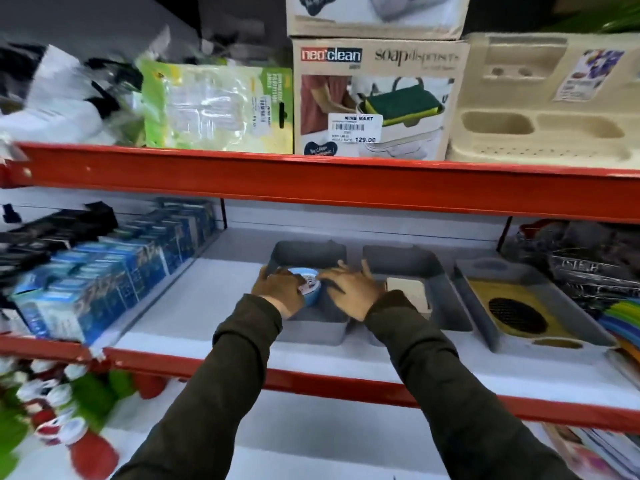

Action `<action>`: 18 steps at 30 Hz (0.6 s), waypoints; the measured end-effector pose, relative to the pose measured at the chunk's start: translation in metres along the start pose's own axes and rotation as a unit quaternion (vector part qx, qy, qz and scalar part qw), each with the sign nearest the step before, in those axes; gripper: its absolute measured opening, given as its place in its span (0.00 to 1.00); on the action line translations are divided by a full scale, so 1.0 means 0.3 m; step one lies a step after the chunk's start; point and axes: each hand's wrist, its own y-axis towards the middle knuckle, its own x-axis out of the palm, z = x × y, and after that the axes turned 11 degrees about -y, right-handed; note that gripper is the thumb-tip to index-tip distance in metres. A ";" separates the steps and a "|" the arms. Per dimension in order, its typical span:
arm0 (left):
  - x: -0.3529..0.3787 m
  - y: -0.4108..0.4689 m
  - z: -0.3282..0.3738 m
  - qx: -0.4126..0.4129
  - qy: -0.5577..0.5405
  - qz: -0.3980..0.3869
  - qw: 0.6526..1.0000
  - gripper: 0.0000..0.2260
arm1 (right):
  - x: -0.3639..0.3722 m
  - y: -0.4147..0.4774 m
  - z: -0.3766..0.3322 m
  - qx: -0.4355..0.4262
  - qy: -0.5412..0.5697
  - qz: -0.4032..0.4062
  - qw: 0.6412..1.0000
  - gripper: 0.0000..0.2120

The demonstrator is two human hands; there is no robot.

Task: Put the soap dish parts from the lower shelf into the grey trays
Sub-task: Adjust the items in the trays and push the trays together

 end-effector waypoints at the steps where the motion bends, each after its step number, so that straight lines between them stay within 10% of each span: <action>1: 0.007 0.012 -0.018 0.009 0.019 -0.007 1.000 0.23 | 0.013 0.022 -0.016 -0.002 -0.012 -0.010 1.000 0.21; 8: 0.048 0.040 -0.081 0.046 0.067 -0.014 0.997 0.23 | 0.090 0.074 -0.049 -0.005 -0.101 -0.009 0.995 0.20; 12: 0.057 0.053 -0.089 0.061 -0.176 0.042 0.981 0.25 | 0.070 0.086 -0.072 0.033 0.133 0.068 0.988 0.22; 18: 0.068 0.145 -0.081 -0.094 -0.528 0.005 0.844 0.34 | -0.012 0.131 -0.128 0.228 0.494 0.042 0.838 0.17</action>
